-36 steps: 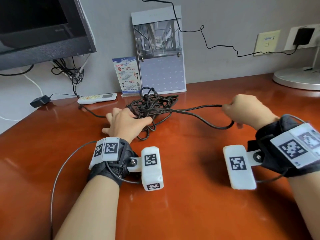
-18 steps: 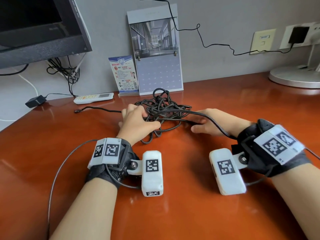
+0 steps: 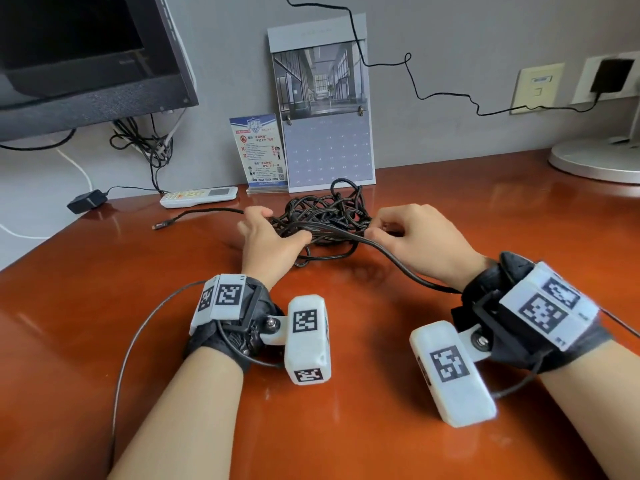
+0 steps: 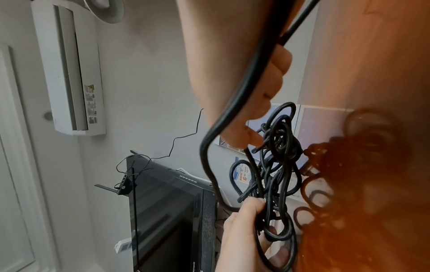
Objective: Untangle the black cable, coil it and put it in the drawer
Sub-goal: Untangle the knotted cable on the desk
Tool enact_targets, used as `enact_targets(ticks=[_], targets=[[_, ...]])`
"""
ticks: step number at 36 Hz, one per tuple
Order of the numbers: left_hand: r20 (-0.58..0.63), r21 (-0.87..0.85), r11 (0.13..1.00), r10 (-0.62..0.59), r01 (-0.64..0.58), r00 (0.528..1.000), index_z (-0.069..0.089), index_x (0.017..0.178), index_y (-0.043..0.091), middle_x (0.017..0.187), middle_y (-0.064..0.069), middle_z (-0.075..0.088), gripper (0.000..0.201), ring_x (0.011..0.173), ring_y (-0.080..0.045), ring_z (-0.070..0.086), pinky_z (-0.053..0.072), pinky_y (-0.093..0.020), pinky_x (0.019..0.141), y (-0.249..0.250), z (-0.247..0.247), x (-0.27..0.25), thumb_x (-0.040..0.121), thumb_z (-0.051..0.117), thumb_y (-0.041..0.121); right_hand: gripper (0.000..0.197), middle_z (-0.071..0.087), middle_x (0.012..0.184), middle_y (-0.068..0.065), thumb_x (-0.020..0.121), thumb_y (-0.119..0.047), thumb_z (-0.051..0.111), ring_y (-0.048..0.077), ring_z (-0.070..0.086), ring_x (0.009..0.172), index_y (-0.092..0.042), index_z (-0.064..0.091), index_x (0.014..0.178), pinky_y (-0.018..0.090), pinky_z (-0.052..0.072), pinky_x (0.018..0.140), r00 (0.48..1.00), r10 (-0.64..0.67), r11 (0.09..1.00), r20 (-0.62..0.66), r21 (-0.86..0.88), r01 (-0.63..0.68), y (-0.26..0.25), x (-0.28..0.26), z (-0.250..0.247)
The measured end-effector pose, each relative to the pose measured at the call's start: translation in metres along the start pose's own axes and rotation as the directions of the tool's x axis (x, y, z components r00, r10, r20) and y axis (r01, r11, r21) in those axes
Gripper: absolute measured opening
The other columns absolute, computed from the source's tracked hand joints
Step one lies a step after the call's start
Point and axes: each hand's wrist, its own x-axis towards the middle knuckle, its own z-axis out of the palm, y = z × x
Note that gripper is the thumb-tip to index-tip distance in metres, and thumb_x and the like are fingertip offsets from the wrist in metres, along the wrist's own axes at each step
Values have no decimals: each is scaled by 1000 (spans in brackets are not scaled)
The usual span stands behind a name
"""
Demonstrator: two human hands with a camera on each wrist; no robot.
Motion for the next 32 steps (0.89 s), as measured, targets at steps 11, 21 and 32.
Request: enact_targets(ticks=[11, 21, 32], targets=[[-219, -60, 990, -136, 126, 966, 34, 124, 13, 124, -9, 27, 66, 68, -8, 39, 36, -24, 75, -14, -11, 13, 74, 76, 19, 23, 64, 75, 15, 92, -19, 50, 38, 56, 77, -10, 70, 85, 37, 42, 69, 925, 98, 994, -366, -15, -112, 17, 7, -20], [-328, -148, 959, -277, 241, 903, 39, 123, 7, 131, -15, 28, 59, 70, -18, 44, 38, -20, 72, -27, -26, 21, 77, 74, 16, 29, 64, 86, 29, 87, -22, 40, 41, 64, 82, -8, 65, 83, 42, 53, 84, 724, 564, 812, -398, 107, -574, 60, 10, -42], [-335, -167, 959, -272, 227, 902, 32, 127, 12, 131, -14, 28, 69, 69, -16, 37, 38, -22, 68, -25, -28, 19, 73, 76, 9, 32, 66, 93, 23, 79, -16, 43, 37, 64, 80, 4, 64, 92, 43, 54, 81, 586, 771, 627, -249, 130, -768, 88, -1, -63]])
